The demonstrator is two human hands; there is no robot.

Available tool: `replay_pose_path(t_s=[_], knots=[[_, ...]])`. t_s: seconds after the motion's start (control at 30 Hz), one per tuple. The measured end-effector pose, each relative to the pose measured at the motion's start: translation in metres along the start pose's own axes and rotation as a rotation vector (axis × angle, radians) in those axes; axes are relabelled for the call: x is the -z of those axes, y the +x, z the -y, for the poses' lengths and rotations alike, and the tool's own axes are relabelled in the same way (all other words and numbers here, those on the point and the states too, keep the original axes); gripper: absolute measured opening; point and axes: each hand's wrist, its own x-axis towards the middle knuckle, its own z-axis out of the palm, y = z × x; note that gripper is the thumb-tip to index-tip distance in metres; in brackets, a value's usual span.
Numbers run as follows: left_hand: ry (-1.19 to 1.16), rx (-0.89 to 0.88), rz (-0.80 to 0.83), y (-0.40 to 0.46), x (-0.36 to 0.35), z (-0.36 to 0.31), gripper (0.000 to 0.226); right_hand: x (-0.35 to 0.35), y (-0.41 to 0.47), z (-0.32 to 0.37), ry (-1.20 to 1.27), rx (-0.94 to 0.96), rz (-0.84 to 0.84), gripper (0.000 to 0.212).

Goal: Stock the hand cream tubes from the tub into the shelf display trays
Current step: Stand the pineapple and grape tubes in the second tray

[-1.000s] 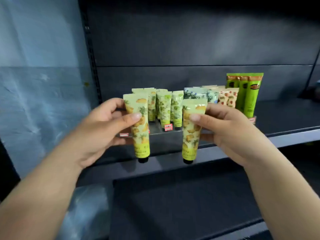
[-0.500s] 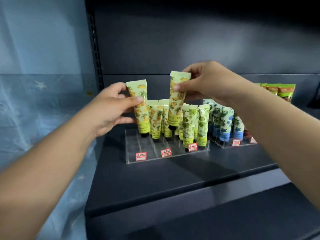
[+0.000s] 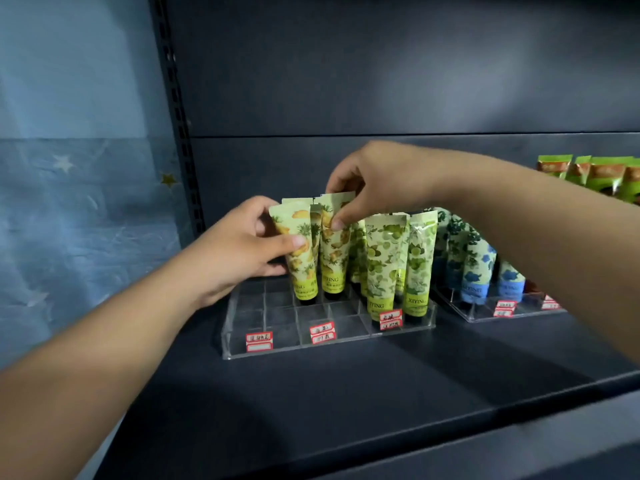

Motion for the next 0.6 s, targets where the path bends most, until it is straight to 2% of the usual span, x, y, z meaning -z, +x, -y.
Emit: replay_pose_path(t_s=[0.17,0.37,0.6], knots=[[0.105,0.008,0.060,0.0040,-0.0045,0.0069,0.022,0.0001,0.0024,-0.0021,-0.034,-0.036,0.016,0.016],[0.119,-0.014,0.089,0.0079,-0.0046,0.0066,0.023,-0.0025,0.0029,0.0022,-0.104,-0.097,0.075,0.027],[0.153,-0.049,0.118,0.0083,-0.0059,0.0049,0.023,-0.0014,0.0092,0.0068,-0.145,-0.137,0.150,0.022]])
